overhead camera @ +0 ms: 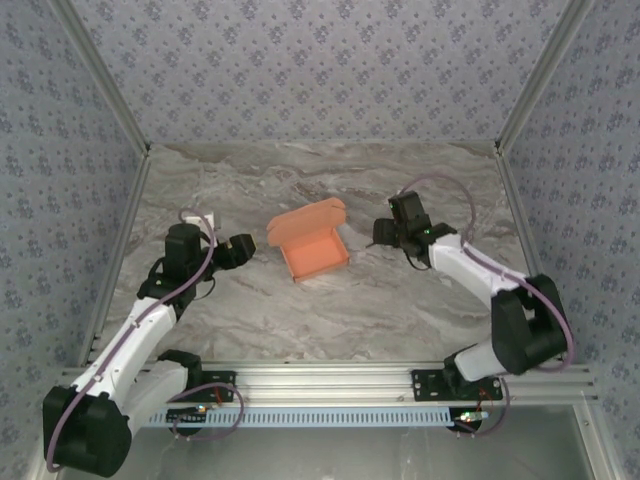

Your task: Fold the paper box

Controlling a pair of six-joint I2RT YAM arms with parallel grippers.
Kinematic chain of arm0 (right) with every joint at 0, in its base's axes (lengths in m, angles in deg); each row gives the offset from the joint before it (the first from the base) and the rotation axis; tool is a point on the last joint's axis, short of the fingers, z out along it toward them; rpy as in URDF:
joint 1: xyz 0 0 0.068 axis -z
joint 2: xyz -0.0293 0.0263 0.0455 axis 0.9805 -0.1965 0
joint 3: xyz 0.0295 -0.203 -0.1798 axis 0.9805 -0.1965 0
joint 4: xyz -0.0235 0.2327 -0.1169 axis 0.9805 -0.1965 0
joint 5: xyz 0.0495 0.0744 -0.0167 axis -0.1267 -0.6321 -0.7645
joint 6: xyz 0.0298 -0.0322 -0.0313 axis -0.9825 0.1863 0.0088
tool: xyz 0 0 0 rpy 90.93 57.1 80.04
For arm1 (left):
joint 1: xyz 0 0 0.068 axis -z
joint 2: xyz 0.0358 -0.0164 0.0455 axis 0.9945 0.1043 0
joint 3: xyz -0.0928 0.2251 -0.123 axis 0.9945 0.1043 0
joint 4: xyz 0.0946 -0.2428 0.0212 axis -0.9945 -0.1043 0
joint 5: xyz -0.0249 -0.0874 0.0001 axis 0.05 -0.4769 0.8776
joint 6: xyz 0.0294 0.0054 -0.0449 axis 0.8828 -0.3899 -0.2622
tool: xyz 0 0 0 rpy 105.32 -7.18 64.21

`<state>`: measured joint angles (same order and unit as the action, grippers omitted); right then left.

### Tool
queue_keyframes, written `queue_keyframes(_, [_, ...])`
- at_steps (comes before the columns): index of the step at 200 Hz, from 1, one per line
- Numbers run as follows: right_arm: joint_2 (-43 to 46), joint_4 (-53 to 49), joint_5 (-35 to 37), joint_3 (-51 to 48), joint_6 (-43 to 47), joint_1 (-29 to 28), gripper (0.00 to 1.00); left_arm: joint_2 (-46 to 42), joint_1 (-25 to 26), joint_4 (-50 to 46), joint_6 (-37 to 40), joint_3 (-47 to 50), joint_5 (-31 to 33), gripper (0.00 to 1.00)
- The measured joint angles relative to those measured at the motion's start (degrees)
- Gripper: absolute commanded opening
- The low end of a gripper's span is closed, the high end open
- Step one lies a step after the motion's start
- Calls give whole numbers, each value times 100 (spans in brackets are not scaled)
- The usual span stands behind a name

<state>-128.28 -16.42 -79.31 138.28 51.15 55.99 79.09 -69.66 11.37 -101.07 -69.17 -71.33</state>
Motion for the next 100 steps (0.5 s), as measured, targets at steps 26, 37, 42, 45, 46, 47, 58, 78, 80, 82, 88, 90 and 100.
queue_keyframes(26, [-890, -42, -361, 717, 179, 304, 75, 0, 2, -61, 120, 0, -291, 81])
queue_keyframes(37, [-1248, -81, -514, 1029, 232, 398, 74, 0, 0, -59, 136, 0, -393, 82])
queue_keyframes(42, [-1390, -118, -553, 1165, 249, 435, 74, 0, 0, -59, 142, 0, -433, 82])
queue_keyframes(45, [-1471, -144, -601, 1244, 256, 457, 74, 0, 0, -57, 142, 0, -459, 82])
queue_keyframes(46, [-1510, -153, -612, 1283, 264, 466, 74, 0, 2, -57, 142, 0, -463, 82])
queue_keyframes(47, [-1528, -155, -614, 1300, 271, 470, 74, 0, 0, -57, 144, 0, -466, 82])
queue_keyframes(58, [-1823, -256, -737, 1596, 319, 531, 73, 4, 0, -55, 144, 2, -549, 82])
queue_keyframes(78, [-2236, -422, -892, 1993, 378, 599, 72, 24, 0, -52, 164, 2, -616, 82])
queue_keyframes(80, [-2271, -435, -896, 2024, 387, 603, 72, 24, 0, -52, 166, 2, -619, 82])
queue_keyframes(82, [-2299, -444, -916, 2046, 396, 608, 72, 24, 0, -52, 166, 2, -619, 82])
queue_keyframes(88, [-2393, -501, -968, 2127, 407, 621, 72, 24, 0, -52, 166, 2, -638, 82])
queue_keyframes(90, [-2415, -514, -990, 2144, 415, 623, 72, 24, 0, -52, 166, 2, -640, 82])
queue_keyframes(100, [-2531, -610, -1084, 2240, 446, 634, 71, 24, 0, -52, 168, 2, -656, 82])
